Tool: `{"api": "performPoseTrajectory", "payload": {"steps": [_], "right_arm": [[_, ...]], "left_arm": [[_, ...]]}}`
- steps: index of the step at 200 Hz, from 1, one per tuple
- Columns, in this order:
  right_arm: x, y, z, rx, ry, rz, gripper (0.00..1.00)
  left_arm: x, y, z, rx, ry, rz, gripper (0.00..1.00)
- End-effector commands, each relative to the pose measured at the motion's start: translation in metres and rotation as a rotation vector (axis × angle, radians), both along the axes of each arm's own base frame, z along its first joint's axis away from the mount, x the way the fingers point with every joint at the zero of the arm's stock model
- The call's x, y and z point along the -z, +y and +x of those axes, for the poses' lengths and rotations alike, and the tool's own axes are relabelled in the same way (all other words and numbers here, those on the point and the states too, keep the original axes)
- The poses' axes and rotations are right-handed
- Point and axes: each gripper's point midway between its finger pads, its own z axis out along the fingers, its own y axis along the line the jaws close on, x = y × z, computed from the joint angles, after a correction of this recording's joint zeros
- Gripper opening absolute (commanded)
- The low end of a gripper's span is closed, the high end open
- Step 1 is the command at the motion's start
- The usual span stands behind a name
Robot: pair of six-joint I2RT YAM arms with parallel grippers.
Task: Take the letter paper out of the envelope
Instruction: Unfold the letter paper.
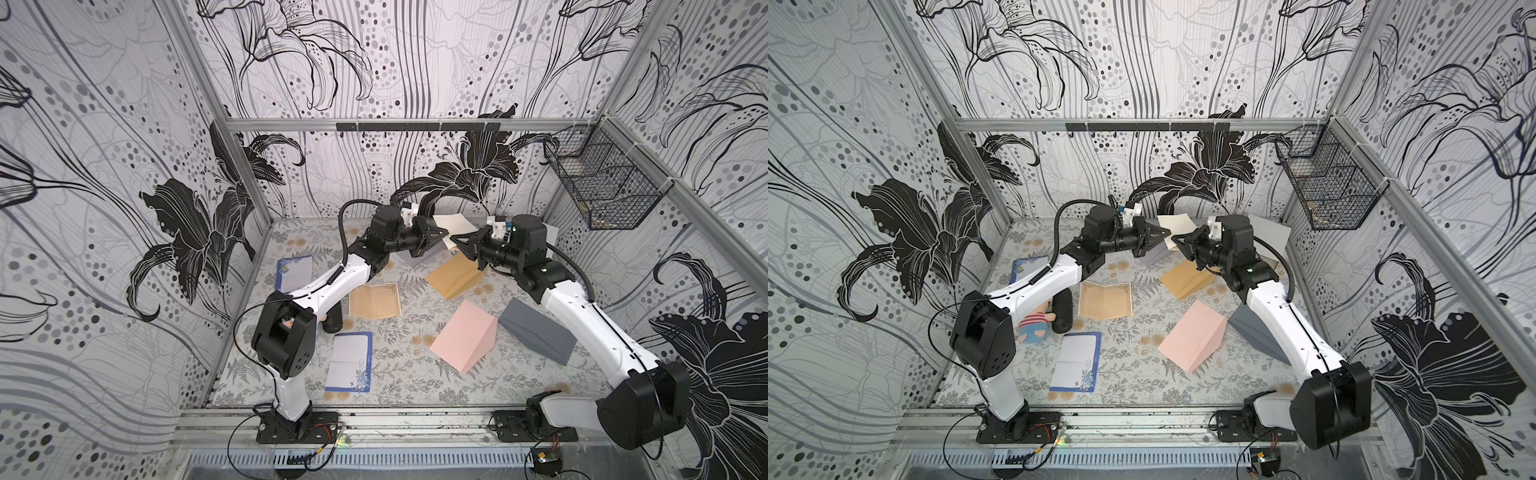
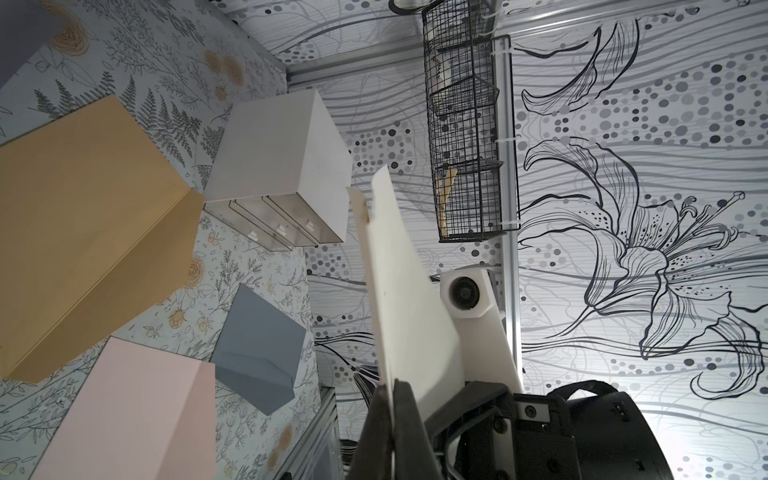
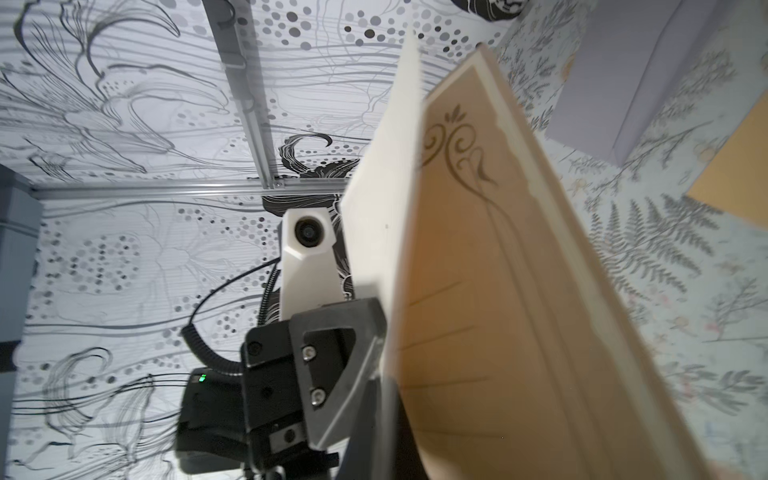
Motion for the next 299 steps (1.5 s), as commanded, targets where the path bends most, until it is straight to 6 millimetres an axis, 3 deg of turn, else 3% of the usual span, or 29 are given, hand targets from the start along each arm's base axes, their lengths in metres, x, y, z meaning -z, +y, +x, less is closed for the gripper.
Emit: {"api": "performPoseTrajectory", "payload": {"steps": [1, 17, 43, 75, 121, 190, 230, 286, 299], "right_arm": [[-0.008, -0.004, -0.003, -0.014, -0.021, -0.106, 0.00], [-0.017, -0.008, -0.009, -0.049, -0.041, -0.204, 0.00], [-0.032, -0.013, -0.018, -0.121, -0.075, -0.233, 0.00], [-0.056, -0.008, -0.029, -0.277, -0.087, -0.128, 0.00], [-0.088, 0.007, -0.050, -0.454, -0.108, -0.038, 0.00], [-0.087, 0.013, -0.056, -0.523, -0.071, 0.000, 0.00], [-0.091, 0.016, -0.052, -0.544, -0.091, 0.006, 0.00], [-0.081, 0.018, -0.042, -0.562, -0.101, -0.012, 0.00], [-0.086, 0.019, -0.036, -0.568, -0.127, -0.019, 0.00]], "left_arm": [[-0.015, 0.006, 0.006, -0.014, -0.070, -0.009, 0.37], [-0.024, 0.027, 0.013, -0.039, -0.118, 0.028, 0.52], [-0.044, 0.073, 0.027, -0.082, -0.258, 0.123, 0.65], [-0.067, 0.099, 0.032, 0.020, -0.481, 0.099, 0.62], [-0.071, 0.082, 0.006, 0.239, -0.677, -0.002, 0.61], [-0.071, 0.061, -0.019, 0.376, -0.722, -0.110, 0.65], [-0.066, 0.058, -0.021, 0.389, -0.701, -0.116, 0.64], [-0.075, 0.051, -0.029, 0.433, -0.680, -0.142, 0.57], [-0.073, 0.050, -0.031, 0.445, -0.667, -0.143, 0.53]]}}
